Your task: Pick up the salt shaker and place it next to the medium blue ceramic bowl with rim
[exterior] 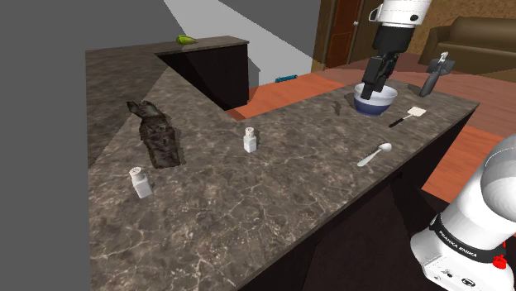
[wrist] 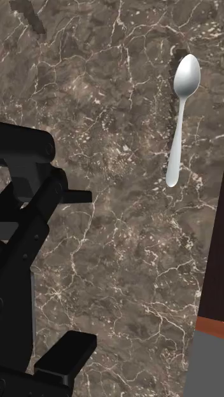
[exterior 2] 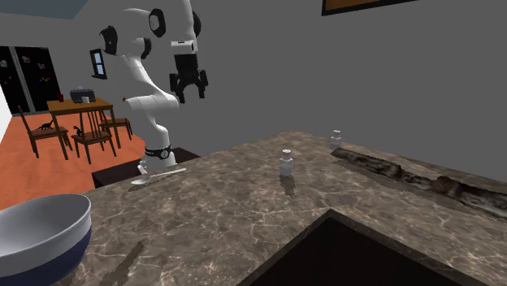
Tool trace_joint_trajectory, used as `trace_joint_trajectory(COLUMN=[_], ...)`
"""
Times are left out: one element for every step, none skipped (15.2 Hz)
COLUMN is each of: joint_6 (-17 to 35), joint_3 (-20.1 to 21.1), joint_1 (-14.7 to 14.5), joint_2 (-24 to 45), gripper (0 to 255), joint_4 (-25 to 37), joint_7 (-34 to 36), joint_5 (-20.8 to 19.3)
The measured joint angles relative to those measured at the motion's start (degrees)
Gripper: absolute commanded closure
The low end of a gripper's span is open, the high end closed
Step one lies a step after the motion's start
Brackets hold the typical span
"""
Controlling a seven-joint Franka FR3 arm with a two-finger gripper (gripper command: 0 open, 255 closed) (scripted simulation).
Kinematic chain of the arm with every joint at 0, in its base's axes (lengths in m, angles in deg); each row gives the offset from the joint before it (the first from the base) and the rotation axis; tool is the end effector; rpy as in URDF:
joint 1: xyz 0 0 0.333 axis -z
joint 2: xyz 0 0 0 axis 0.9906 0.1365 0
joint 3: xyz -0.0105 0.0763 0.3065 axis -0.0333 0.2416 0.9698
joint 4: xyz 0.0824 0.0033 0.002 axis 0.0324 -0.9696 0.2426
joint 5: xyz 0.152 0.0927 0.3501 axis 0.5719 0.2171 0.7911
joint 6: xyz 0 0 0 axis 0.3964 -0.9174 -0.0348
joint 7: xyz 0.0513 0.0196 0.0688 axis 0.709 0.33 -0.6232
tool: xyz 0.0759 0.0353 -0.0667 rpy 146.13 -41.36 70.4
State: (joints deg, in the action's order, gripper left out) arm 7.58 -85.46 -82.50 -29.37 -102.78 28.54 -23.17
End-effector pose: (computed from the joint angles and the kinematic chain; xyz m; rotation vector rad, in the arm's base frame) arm 0.3221 -0.0003 0.5543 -3.0642 -0.1451 -0.0216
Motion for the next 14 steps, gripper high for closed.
trace_joint_trajectory(joint_6=[0.0, 0.6, 1.5, 2.5, 3.8, 5.0, 6.1, 7.2, 8.2, 9.5, 10.3, 11.4, 12.5, 13.4], joint_3=[0.0, 0.3, 0.9, 1.4, 2.1, 2.6, 3.2, 3.5, 4.1, 4.7, 5.2, 5.7, 6.2, 6.6], joint_1=[0.0, -0.1, -0.3, -0.5, -0.7, -0.8, -1.0, -1.0, -1.2, -1.4, -1.5, -1.6, -1.8, -1.9], joint_2=[0.0, 0.9, 2.6, 4.4, 6.0, 8.0, 9.6, 11.9, 14.2, 17.1, 18.7, 21.0, 23.2, 25.4], gripper=[0, 0, 0, 0, 0, 0, 0, 0, 0, 0, 0, 0, 0, 0], joint_4=[0.0, 0.2, 0.9, 1.6, 1.8, 2.5, 2.9, 4.0, 5.2, 6.6, 7.4, 8.5, 9.4, 10.6], joint_7=[0.0, 0.4, 1.2, 1.9, 2.9, 3.6, 4.5, 4.9, 5.9, 6.8, 7.6, 8.5, 9.3, 10.1], joint_5=[0.0, 0.2, 0.7, 1.1, 1.6, 1.9, 2.4, 2.5, 2.9, 3.1, 3.4, 3.6, 3.8, 3.9])
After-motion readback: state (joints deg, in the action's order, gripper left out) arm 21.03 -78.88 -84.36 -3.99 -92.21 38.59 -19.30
